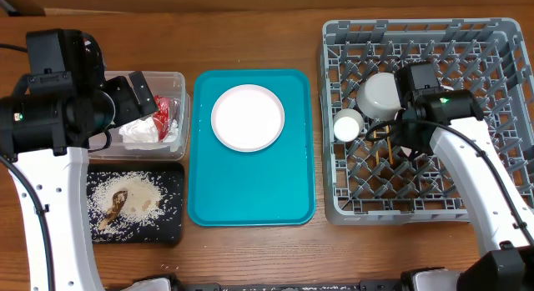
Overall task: Sort waste into correct bins and load items into the dishwasher
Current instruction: 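Open right gripper, release pink bowl, and raise gripper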
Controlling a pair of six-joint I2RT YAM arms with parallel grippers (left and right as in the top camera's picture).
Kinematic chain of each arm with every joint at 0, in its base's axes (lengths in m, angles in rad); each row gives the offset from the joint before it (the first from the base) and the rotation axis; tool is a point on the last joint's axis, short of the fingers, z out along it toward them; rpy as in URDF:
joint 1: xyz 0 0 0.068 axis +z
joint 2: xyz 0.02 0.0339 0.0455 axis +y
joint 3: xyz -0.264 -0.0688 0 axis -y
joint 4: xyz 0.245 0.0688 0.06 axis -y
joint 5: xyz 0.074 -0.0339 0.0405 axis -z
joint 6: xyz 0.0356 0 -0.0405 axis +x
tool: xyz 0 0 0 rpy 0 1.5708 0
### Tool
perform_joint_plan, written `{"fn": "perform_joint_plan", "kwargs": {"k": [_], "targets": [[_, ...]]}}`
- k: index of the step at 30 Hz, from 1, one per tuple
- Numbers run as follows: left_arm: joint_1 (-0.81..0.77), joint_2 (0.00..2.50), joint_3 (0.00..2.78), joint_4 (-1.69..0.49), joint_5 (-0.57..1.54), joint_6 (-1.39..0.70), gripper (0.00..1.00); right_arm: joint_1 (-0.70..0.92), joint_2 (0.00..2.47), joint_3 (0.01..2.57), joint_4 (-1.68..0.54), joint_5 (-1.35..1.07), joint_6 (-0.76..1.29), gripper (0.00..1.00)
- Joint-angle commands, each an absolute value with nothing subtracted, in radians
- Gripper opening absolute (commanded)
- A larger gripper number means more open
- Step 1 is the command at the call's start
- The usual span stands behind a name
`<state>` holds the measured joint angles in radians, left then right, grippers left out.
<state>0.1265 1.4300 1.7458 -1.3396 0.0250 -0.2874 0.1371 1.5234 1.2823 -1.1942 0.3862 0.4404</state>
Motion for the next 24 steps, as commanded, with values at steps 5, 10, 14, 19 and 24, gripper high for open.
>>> {"fn": "perform_joint_plan", "kwargs": {"k": [5, 10, 14, 19, 24], "targets": [[0.131, 1.436, 1.756, -1.338, 0.018, -0.284, 1.0, 0.114, 1.517, 1.276, -1.05, 0.486, 0.465, 0.07], [0.131, 1.436, 1.756, -1.338, 0.018, -0.284, 1.0, 0.045, 1.528, 1.274, -1.047, 0.493, 0.514, 0.07], [0.131, 1.436, 1.756, -1.338, 0.018, -0.284, 1.0, -0.011, 1.559, 1.269, -1.052, 0.446, 0.527, 0.07], [0.131, 1.436, 1.756, -1.338, 0.018, -0.284, 0.99, -0.041, 1.607, 1.269, -1.048, 0.3, 0.488, 0.07], [0.131, 1.436, 1.756, -1.338, 0.018, -0.284, 1.0, -0.039, 1.641, 1.269, -1.053, 0.019, 0.363, 0.07]]}}
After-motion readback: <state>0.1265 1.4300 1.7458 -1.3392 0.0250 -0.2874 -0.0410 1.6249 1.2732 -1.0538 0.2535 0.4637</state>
